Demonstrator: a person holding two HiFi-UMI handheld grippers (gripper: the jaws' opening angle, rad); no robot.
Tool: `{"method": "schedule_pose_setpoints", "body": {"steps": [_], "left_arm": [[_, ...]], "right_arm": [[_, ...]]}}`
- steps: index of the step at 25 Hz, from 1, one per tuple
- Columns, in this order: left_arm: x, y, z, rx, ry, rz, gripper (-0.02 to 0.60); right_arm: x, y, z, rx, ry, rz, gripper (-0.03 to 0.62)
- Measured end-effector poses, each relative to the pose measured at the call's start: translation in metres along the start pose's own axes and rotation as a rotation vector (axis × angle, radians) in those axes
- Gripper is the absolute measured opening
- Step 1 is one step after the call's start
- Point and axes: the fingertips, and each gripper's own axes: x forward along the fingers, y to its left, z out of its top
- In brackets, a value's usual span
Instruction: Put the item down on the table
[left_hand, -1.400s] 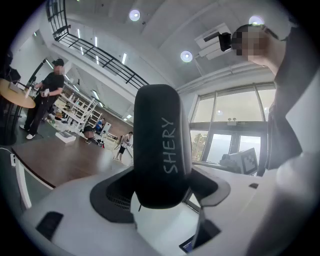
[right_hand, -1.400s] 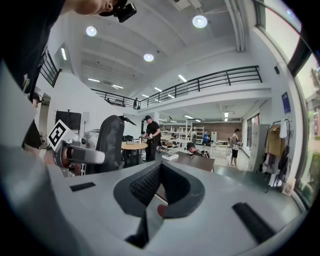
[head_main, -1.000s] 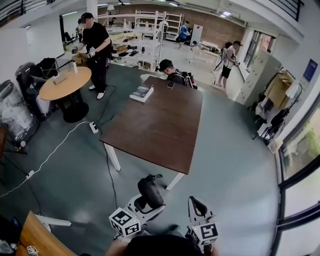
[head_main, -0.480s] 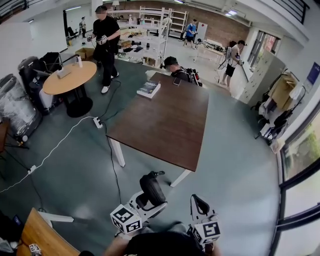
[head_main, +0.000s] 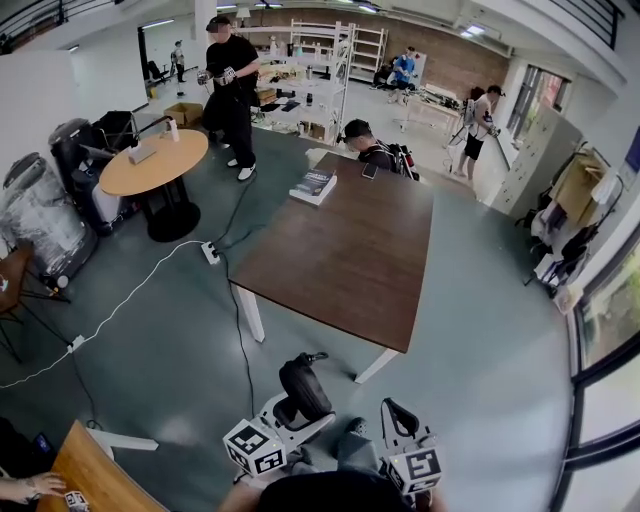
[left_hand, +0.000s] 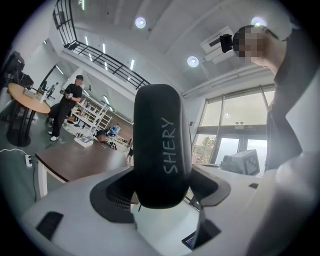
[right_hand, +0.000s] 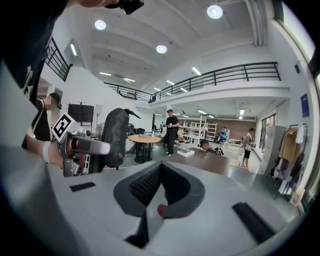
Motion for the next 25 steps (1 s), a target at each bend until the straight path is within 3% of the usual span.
{"method": "schedule_pose_setpoints", "body": {"steps": [9, 21, 25], "left_arm": [[0.033, 0.009, 0.005, 0.024, 0.011, 0.033, 0.337], [0.114, 0.026, 0.014, 0.036, 0.060, 0.023, 0.337], [0.146, 0.027, 0.017, 0.040, 0.074, 0.020, 0.337]], "right_arm": [[0.020, -0.050, 0.008, 0.047, -0.032, -0.023, -0.014], [0.043, -0.128, 0.004, 0.083, -0.034, -0.064, -0.014], [0.054, -0.156, -0.002, 0.099, -0.052, -0.042, -0.014]]}}
